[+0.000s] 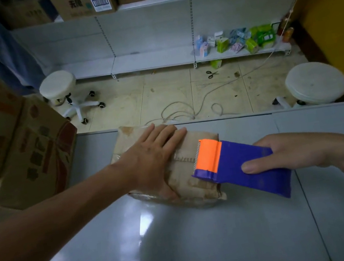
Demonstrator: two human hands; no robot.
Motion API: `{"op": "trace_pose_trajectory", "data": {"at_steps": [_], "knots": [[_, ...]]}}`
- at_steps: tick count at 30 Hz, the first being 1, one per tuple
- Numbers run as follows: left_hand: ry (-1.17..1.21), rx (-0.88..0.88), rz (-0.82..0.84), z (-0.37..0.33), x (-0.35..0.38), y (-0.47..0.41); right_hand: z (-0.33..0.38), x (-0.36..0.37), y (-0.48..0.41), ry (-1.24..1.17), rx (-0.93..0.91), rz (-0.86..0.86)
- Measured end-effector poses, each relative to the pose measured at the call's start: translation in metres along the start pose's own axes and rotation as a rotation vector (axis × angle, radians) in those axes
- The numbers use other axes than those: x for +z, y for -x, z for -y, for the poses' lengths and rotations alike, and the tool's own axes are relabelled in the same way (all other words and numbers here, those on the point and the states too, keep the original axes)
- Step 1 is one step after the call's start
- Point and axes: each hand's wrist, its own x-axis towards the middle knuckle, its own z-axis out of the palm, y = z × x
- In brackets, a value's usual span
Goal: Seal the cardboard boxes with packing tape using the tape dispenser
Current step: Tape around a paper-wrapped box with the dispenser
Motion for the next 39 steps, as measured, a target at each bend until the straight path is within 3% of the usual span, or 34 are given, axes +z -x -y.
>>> {"op": "trace_pose_trajectory", "data": {"at_steps": [5, 18, 39], "knots": [[0.035, 0.000, 0.004, -0.004, -0.001, -0.001, -0.021, 0.007, -0.001, -0.075, -0.036, 0.043], [0.068, -0.058, 0.040, -0.011, -0.002, 0.000, -0.070, -0.033, 0.019, 0.006, -0.039, 0.000], [0.086, -0.038, 0.014, -0.007, 0.008, 0.000, -0.107, -0.026, -0.015, -0.129, -0.093, 0.146]]}}
